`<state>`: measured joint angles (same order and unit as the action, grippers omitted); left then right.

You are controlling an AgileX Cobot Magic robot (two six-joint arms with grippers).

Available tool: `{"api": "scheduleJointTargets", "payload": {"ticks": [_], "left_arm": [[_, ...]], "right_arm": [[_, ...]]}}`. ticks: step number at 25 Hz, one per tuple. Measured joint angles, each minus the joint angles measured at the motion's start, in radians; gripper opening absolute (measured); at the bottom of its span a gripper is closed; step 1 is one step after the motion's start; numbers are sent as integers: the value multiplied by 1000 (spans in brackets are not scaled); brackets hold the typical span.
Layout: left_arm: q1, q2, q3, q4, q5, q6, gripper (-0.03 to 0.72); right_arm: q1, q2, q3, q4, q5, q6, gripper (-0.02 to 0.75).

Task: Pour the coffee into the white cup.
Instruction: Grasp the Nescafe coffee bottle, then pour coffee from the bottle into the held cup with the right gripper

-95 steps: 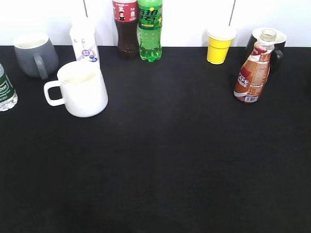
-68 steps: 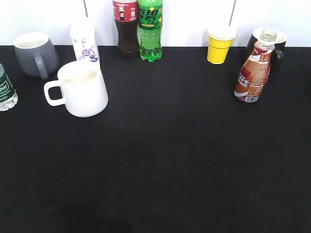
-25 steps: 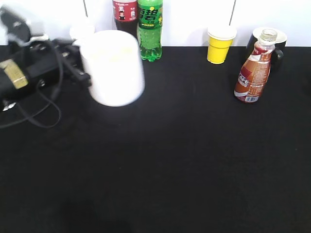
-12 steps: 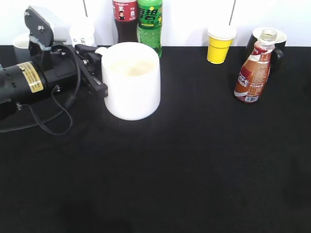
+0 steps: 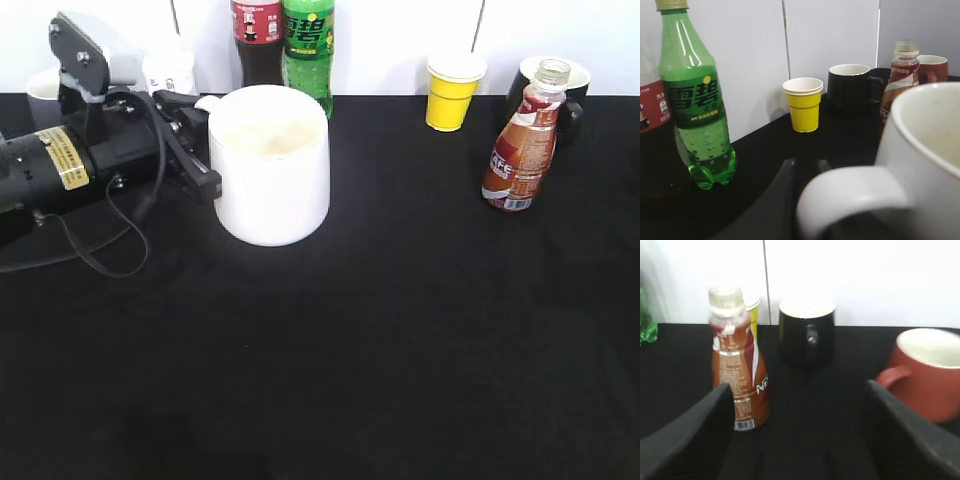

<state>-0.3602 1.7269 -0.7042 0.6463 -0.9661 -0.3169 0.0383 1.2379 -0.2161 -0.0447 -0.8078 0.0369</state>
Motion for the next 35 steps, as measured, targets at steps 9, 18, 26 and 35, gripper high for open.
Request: {"api": "scheduleJointTargets", "payload": {"ticks": [9,18,26,35], "left_arm": [[0,0,0,0,0,0,64],[0,0,0,0,0,-1,64],[0,0,0,0,0,-1,64],[-6,0,-18,15,11,-21,63]], "right_arm": [[0,473,-194,-211,-182,107,643],[0,747,-470,-376,-168,193,649],[0,812,-569,-417,-187,211,516],[0,638,-569,-622,-153,250,516]]}}
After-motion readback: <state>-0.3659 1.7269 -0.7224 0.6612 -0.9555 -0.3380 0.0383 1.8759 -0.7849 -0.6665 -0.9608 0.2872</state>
